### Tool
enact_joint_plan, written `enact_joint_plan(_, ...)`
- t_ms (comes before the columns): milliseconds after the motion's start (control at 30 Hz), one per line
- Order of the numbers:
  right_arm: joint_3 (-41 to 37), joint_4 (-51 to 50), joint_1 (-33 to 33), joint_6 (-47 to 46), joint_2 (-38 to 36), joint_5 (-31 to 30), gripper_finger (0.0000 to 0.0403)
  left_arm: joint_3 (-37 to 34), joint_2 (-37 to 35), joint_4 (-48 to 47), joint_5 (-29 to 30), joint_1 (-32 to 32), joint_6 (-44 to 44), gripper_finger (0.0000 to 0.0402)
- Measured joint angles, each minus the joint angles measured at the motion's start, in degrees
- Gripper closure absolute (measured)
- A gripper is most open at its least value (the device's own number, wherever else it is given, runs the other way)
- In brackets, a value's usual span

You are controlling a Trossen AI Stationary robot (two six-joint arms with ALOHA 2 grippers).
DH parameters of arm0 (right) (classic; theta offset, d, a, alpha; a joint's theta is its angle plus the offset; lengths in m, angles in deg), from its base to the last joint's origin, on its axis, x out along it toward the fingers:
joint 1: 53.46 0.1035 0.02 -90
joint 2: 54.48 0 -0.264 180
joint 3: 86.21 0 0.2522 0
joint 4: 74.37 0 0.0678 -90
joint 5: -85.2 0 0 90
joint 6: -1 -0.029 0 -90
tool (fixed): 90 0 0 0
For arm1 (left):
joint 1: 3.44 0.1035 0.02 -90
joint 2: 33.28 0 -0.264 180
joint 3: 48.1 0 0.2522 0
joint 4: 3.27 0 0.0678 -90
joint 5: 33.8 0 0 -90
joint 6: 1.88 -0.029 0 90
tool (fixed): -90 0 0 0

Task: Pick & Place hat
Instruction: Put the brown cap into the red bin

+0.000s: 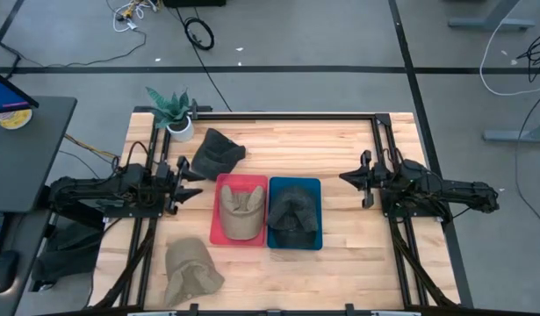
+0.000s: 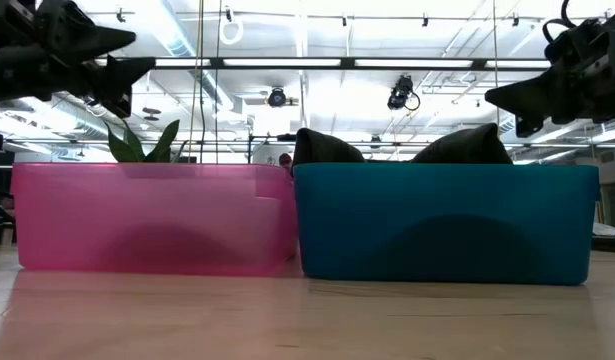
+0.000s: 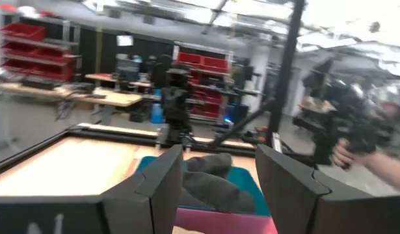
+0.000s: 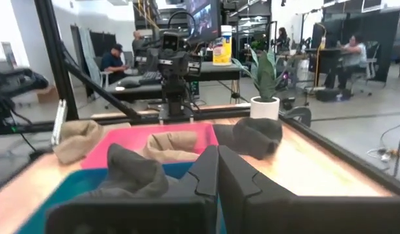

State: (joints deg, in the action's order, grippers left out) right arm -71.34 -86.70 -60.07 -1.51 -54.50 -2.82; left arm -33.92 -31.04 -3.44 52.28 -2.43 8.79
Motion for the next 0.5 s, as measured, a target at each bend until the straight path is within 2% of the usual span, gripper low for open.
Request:
enact_joint_plan(133,0.0,-0.1,0.0,-1.6,0.0,0.0,0.0394,0.0,0.0,0.7,-3.0,0.0,-0.7,0.0204)
enact_joint_plan(500,0.0,-0.2,0.0,-3.0,0.0,0.0,0.0394,2.6,0.0,2.8,-6.0,0.0,-1.9,0.0204)
